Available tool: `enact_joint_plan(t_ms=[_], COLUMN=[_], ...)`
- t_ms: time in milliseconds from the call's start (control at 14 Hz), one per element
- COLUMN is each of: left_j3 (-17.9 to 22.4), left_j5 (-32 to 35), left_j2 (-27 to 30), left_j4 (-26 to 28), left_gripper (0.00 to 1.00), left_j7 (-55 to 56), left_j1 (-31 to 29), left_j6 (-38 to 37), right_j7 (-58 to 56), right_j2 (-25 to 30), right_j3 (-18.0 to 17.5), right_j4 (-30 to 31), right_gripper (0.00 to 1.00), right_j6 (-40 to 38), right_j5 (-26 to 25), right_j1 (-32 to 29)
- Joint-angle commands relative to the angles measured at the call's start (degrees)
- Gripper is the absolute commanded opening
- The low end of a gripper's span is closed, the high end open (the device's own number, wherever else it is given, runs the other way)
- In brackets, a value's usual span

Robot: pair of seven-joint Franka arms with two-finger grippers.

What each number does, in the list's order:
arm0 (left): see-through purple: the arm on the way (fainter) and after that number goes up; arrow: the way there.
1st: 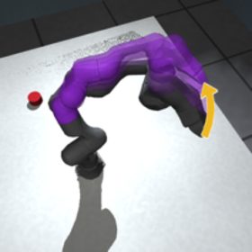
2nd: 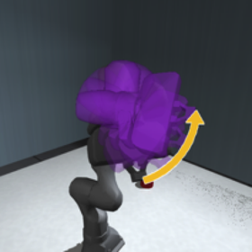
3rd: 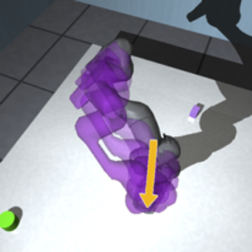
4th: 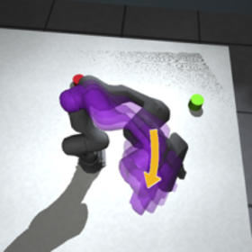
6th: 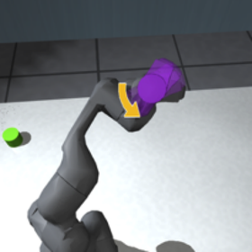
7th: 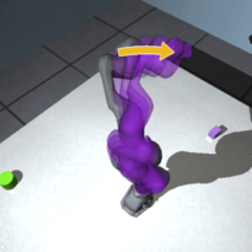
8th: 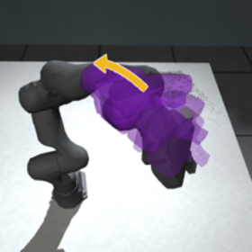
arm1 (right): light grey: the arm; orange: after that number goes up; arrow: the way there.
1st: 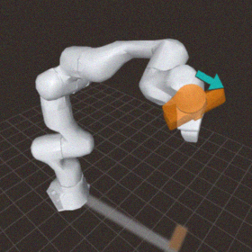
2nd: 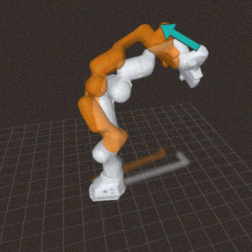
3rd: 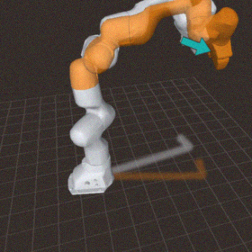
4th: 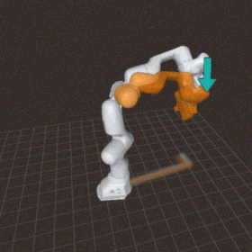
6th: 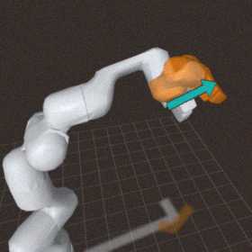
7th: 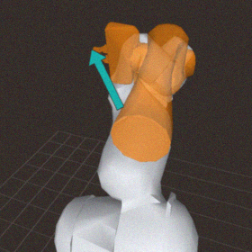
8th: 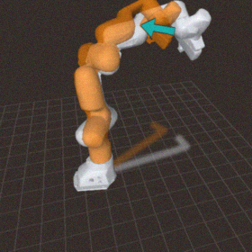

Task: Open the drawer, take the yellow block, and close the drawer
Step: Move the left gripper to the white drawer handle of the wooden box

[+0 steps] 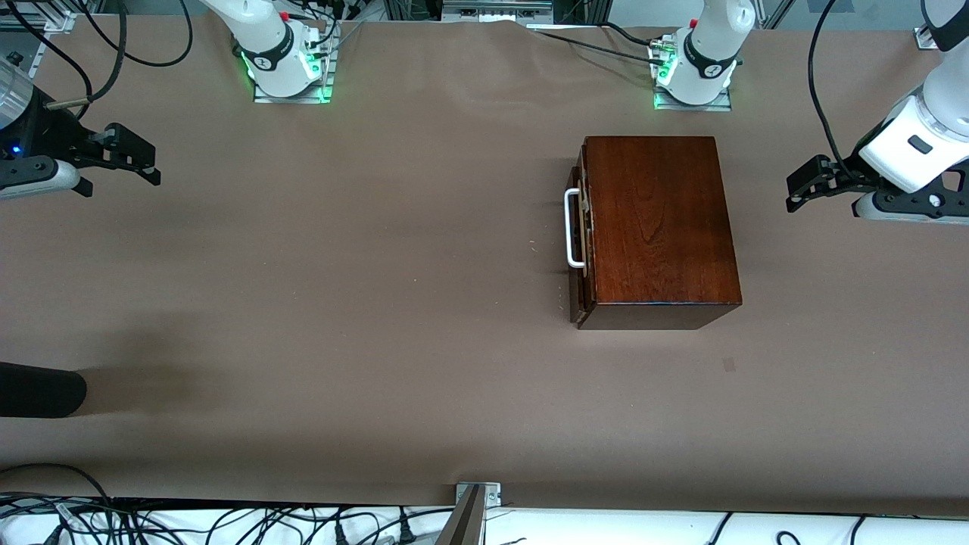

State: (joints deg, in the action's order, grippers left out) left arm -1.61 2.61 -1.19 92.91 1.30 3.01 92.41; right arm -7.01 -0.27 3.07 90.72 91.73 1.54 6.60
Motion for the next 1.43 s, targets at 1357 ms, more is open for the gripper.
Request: enact_joint_plan(t_ms=[1357], left_j3=[-2.6], left_j5=[-2.8], left_j2=[-8.4], left_j4=[-7.1], left_gripper=[1.00], left_j7=[4.9], left_j1=[9.9], left_j6=[-5.6], right_j7=[0.6], right_j2=[0.3], right_j3=[-0.1], right_j4=[-0.5], right_gripper=[1.00], right_j6=[-0.8], right_j5=[0.0], right_j1=[-0.1])
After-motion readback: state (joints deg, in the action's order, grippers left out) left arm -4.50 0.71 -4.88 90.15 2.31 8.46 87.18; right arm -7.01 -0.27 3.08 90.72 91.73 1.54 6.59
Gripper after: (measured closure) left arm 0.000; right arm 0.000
